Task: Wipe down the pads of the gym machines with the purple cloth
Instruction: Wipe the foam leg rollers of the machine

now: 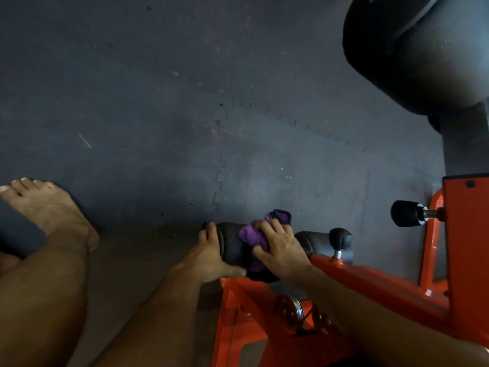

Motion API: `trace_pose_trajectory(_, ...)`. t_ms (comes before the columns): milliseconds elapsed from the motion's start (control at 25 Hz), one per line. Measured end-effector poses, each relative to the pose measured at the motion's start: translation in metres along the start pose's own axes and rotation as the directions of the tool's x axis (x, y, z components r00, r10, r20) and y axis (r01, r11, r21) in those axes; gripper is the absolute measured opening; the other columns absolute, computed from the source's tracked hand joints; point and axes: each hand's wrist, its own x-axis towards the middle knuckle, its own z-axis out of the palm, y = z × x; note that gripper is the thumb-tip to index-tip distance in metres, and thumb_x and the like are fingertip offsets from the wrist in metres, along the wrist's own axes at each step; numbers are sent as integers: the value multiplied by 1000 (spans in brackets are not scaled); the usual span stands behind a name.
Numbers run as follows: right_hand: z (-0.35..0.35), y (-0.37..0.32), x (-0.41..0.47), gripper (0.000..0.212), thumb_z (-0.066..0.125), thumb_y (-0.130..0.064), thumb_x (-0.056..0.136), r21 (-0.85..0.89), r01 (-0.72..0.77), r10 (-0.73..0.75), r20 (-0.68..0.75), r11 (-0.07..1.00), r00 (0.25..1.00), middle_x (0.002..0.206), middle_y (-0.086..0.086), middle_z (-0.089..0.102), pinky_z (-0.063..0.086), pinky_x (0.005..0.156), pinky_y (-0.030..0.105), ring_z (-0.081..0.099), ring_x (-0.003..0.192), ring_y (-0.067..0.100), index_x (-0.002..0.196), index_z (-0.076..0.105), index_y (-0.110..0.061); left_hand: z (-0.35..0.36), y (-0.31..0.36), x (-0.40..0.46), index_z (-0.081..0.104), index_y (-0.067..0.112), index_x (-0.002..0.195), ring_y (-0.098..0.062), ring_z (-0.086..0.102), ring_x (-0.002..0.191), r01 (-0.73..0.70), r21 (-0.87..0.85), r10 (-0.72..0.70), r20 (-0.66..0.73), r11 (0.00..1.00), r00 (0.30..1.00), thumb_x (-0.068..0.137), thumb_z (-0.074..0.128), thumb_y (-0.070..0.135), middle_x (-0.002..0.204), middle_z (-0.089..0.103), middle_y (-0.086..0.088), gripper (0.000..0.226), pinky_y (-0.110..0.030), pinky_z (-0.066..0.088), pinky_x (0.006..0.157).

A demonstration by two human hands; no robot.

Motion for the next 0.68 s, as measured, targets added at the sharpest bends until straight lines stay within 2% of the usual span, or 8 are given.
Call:
trace_pose_trajectory(80, -2, 7, 22, 61, 36, -68, 80, -17, -123, 123, 12, 992, 992, 128, 2, 48, 46, 96, 51, 46, 118, 32, 128, 47, -32, -2, 3, -2, -5, 13, 164, -33, 28, 153, -11, -105, 7, -46, 994, 999, 80, 78, 64, 169, 8, -12, 129, -42, 32, 119)
trace_pose_trajectory(160, -6, 14, 57, 51, 43, -64, 91, 53, -295, 284, 151, 954, 947, 126, 9, 53, 41, 104, 49, 51, 120, 35, 122, 55, -26, -3, 7, -2, 7, 10, 162, -33, 34, 148, -26, -146, 15, -81, 989, 997, 84, 79, 57, 165, 19, -13, 116, -41, 35, 116)
trace_pose_trajectory(240, -11, 12, 94, 41, 57, -60, 90, 141, -411, 351, 322, 901, 879, 123, 11, 63, 45, 103, 43, 59, 112, 32, 108, 66, -25, -5, 6, 2, 11, 6, 160, -33, 34, 148, -13, -140, 2, -82, 990, 997, 79, 85, 53, 165, 20, -14, 120, -41, 35, 116)
trace_pose_trajectory(320, -13, -19, 122, 35, 66, -51, 85, 134, -371, 276, 453, 919, 848, 117, 8, 70, 51, 99, 40, 64, 105, 28, 103, 74, -21, -4, 1, 2, -1, 6, 162, -33, 27, 152, -12, -97, 8, -45, 995, 999, 74, 90, 49, 169, 10, -14, 134, -41, 32, 119)
trace_pose_trajectory(400, -9, -62, 135, 30, 60, -42, 92, 136, -223, 130, 491, 965, 861, 120, 8, 69, 50, 98, 37, 63, 109, 28, 108, 73, -21, -2, -1, -4, -12, 9, 163, -36, 28, 151, -31, -10, 31, -11, 999, 999, 71, 93, 42, 168, 3, -12, 143, -43, 34, 119)
trace_pose_trajectory(480, -8, -75, 123, 31, 53, -45, 96, 161, -75, 3, 402, 984, 916, 124, 7, 66, 48, 96, 37, 60, 113, 27, 114, 69, -25, 2, -1, -2, -11, 11, 162, -41, 39, 145, -22, 66, 24, -24, 998, 999, 71, 94, 35, 166, 6, -13, 141, -48, 40, 114)
trace_pose_trajectory(560, -6, -48, 84, 38, 50, -49, 93, 177, 24, -56, 177, 984, 983, 123, 7, 64, 47, 97, 41, 58, 113, 29, 119, 64, -25, 8, -2, -2, -6, 15, 161, -43, 48, 137, -29, 104, 36, -65, 994, 997, 76, 89, 28, 165, 11, -16, 129, -49, 44, 109)
trace_pose_trajectory(680, 6, 29, 35, 58, 41, -55, 85, 131, -36, 37, -3, 991, 999, 124, 7, 57, 43, 100, 42, 53, 112, 31, 130, 59, -24, 3, -5, 2, -15, 13, 162, -43, 40, 144, -23, 96, 25, -19, 995, 1000, 72, 93, 32, 171, -3, -15, 142, -48, 40, 115)
